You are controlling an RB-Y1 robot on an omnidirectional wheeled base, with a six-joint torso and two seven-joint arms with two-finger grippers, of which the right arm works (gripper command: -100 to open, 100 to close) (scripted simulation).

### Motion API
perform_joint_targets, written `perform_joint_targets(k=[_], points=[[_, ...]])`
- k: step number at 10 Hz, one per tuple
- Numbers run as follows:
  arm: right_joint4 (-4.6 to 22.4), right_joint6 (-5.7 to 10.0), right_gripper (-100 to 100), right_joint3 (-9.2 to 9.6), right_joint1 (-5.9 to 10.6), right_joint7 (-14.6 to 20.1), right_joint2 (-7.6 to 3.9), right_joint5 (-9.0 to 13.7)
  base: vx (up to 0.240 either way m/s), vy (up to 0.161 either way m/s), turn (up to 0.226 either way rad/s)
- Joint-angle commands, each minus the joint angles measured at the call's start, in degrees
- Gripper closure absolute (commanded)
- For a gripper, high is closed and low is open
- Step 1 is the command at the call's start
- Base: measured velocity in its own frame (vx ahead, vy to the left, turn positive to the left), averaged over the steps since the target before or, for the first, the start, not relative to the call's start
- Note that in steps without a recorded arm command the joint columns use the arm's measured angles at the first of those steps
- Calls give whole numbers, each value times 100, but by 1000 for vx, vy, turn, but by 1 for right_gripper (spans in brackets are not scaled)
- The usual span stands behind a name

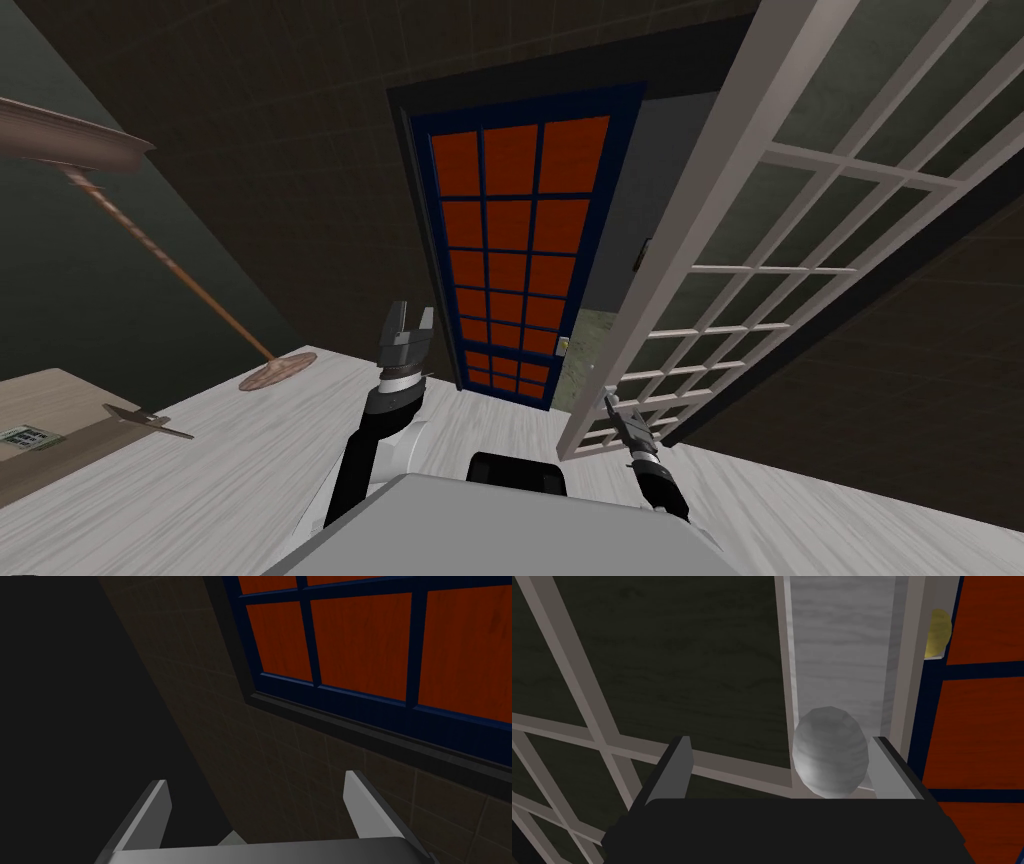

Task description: Pull the door open

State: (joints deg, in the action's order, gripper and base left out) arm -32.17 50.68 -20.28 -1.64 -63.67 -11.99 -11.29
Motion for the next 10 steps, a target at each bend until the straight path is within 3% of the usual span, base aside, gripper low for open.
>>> perform_joint_targets(k=[1, 3, 6, 8, 10], points=[[245, -36, 100, -113, 33, 55, -128, 56, -56, 10, -42], [290, -7, 100, -113, 33, 55, -128, 56, -11, -1, -4], [150, -36, 100, -113, 33, 55, -128, 56, 0, -5, 5], [245, -36, 100, -113, 33, 55, -128, 56, 7, 2, 5], [291, -18, 100, -114, 4, 260, -155, 57, -37, 3, -20]])
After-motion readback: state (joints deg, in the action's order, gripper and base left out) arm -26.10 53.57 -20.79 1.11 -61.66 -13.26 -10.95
